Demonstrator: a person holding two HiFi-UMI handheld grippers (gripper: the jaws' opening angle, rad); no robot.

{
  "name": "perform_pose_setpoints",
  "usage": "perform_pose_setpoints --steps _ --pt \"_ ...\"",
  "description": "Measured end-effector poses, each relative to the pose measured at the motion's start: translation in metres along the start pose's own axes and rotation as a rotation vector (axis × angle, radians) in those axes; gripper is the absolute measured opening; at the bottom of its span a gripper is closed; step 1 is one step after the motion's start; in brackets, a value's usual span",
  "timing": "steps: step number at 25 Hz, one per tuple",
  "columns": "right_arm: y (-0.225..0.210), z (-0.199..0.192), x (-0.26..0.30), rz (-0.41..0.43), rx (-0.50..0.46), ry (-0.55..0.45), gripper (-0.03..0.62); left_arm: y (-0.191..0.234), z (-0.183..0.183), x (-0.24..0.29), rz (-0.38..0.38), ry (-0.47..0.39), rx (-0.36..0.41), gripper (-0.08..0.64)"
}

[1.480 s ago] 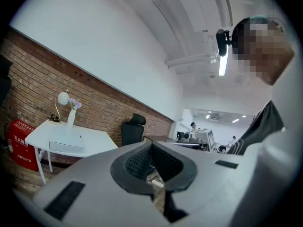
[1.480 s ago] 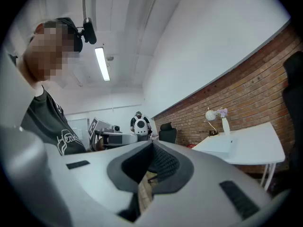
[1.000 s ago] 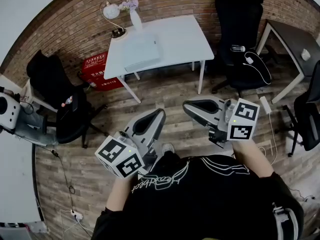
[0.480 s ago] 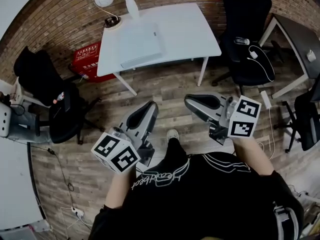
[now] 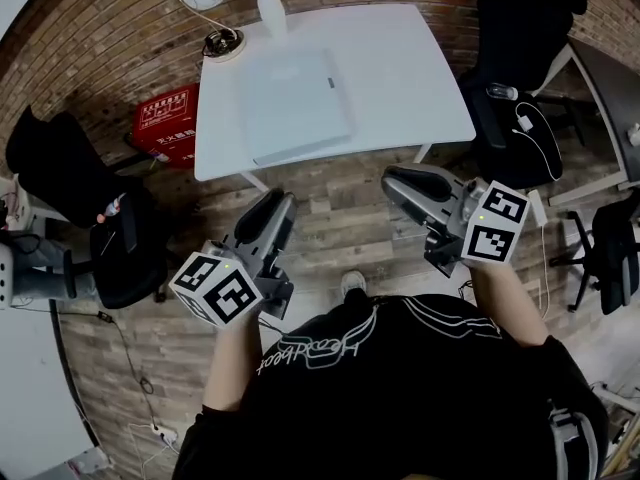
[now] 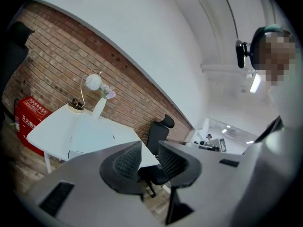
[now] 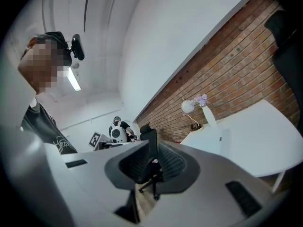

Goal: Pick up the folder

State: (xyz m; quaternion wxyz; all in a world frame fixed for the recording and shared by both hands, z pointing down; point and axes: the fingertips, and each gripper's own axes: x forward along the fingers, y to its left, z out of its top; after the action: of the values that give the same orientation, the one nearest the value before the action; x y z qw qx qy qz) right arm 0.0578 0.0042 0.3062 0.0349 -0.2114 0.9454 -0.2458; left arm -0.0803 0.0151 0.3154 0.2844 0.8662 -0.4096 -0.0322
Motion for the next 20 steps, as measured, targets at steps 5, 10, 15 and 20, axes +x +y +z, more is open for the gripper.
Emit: perform_pose_setpoints --steps 5,10,15,20 --pt "-0.036 0.014 0.023 -0.05 0.007 -0.005 0.121 0.052 0.026 0.008 0.046 -0.01 -0.02 0.166" --pt "-0.077 0.019 0.041 -0.098 0.024 0.003 0.166 0.093 0.035 0.022 0.089 0.002 -0.061 0.223" --pt "-0.127 0.016 0.068 -0.121 0.041 0.044 0.175 0.135 0.036 0.046 0.132 0.036 -0.084 0.255" --pt "-0.185 0.006 0.102 -0.145 0.058 0.129 0.175 0.191 0.031 0.078 0.182 0.087 -0.163 0.258"
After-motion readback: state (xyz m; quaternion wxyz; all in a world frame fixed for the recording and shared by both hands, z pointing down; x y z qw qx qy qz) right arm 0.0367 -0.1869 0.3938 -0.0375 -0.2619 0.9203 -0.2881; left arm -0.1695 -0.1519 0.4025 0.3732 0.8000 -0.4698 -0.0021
